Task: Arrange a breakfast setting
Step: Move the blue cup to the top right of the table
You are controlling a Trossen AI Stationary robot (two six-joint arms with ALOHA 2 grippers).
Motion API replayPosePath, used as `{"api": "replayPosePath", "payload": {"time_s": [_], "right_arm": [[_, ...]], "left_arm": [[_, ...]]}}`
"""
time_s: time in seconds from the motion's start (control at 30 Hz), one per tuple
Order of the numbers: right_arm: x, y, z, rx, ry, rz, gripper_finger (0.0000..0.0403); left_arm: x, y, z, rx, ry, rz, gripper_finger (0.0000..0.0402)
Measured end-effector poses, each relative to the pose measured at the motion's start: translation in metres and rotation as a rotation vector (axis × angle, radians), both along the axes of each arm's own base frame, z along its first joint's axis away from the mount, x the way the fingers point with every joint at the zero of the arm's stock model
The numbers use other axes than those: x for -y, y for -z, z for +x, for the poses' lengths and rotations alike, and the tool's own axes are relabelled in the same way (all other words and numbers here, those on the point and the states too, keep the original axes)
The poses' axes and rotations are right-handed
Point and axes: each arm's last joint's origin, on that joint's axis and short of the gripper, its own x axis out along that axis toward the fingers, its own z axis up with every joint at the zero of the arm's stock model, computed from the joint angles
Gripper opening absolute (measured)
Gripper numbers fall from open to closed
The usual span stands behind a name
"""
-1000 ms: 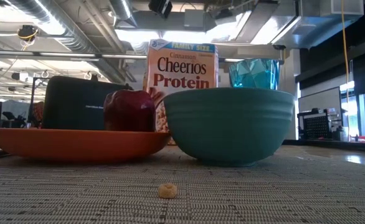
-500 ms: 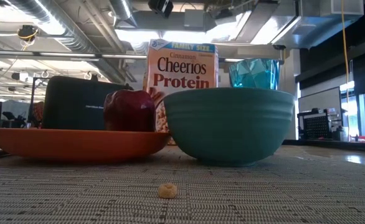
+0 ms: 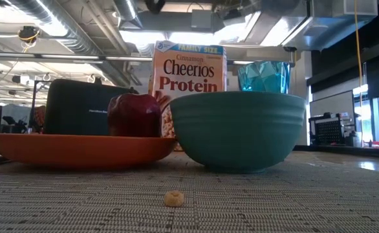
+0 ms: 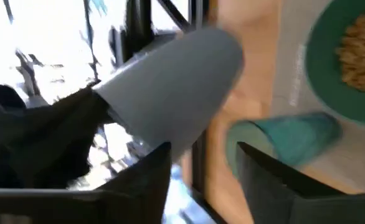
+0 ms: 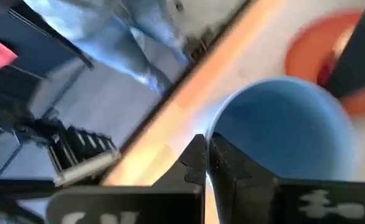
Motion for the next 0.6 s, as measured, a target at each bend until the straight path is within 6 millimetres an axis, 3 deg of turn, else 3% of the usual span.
{"api": "replayPosePath", "payload": {"time_s": [0.17,0.3,0.43,0.6], "right_arm": [[0.012,-0.019,-0.022,0.093,0.06,-0.131,0.0],[0.03,-0.039,-0.047,0.177,0.17,-0.218,0.0],[0.05,-0.051,-0.069,0.172,0.394,-0.398,0.0],[0.078,-0.043,-0.078,-0.003,0.773,-0.603,0.0]], "left_arm": [[-0.015,-0.011,-0.015,-0.011,-0.237,-0.167,0.0218],[-0.021,-0.024,-0.026,0.048,-0.38,-0.256,0.0235],[-0.021,-0.034,-0.035,0.11,-0.488,-0.359,0.0235],[-0.031,-0.028,-0.042,0.087,-0.711,-0.64,0.0231]]}}
